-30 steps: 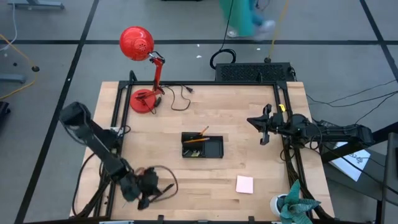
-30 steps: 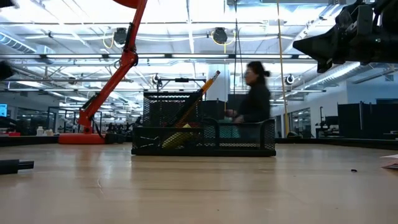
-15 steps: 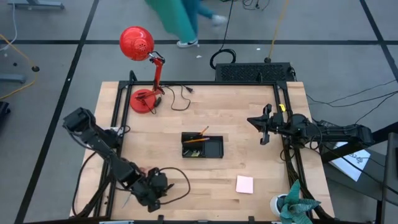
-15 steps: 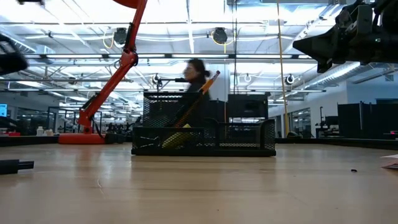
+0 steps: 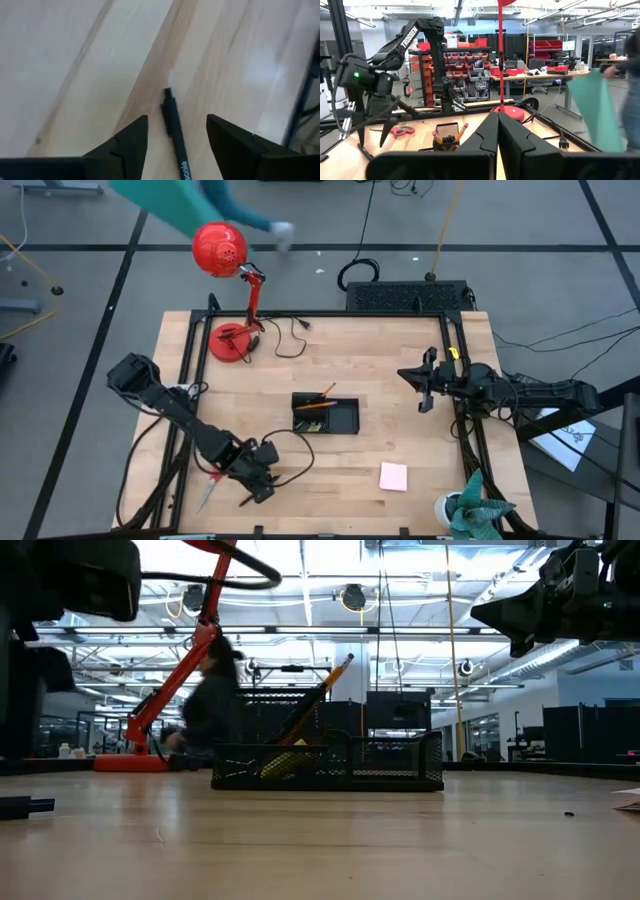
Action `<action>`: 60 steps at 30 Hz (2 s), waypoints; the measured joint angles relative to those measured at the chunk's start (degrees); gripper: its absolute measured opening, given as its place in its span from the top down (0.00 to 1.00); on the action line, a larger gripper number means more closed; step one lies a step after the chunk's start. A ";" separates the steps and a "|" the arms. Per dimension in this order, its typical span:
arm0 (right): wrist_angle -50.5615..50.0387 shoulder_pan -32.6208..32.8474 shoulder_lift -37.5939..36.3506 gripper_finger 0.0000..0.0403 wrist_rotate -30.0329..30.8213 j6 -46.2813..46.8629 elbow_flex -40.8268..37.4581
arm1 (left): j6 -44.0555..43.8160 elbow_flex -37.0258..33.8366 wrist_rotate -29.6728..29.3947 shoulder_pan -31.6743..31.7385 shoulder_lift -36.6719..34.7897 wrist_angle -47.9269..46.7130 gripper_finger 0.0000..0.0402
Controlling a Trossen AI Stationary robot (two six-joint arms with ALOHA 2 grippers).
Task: Pick and place office supplies into organizer
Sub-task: Put the pen into the top left section of the desk organizer
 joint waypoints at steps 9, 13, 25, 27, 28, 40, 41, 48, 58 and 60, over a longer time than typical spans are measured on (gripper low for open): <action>-0.13 -0.02 0.00 0.99 -0.15 0.15 0.02 | -0.81 -0.02 1.49 0.42 3.78 -1.45 0.48; -0.01 -0.02 0.26 0.99 -0.13 0.79 0.01 | -0.72 0.12 2.15 0.63 4.81 -1.23 0.48; 0.46 -0.02 0.59 0.99 0.00 0.72 0.02 | 5.03 3.24 2.66 0.40 5.91 -0.58 0.48; 0.46 -0.02 0.57 0.99 0.00 0.66 0.02 | 6.76 4.99 2.74 0.39 5.70 -0.92 0.48; 0.46 -0.02 0.57 0.99 0.00 0.64 0.02 | 7.49 5.77 2.72 0.39 5.73 -1.38 0.48; 0.44 -0.02 0.61 0.99 0.02 0.20 0.02 | 11.19 14.57 4.46 0.35 18.84 -15.58 0.48; 0.46 -0.02 0.61 0.99 0.02 0.20 0.00 | 11.24 14.85 4.35 0.35 18.94 -15.80 0.48; 0.46 -0.01 0.63 0.99 0.03 0.18 0.02 | 12.55 16.14 2.47 0.73 17.92 -17.12 0.48; 0.46 -0.01 0.63 0.99 0.02 0.18 0.01 | 17.83 16.06 2.05 1.94 18.59 -19.51 0.69; 0.46 0.00 0.61 0.99 0.04 0.18 0.02 | 19.43 16.06 1.51 1.94 18.59 -19.64 0.75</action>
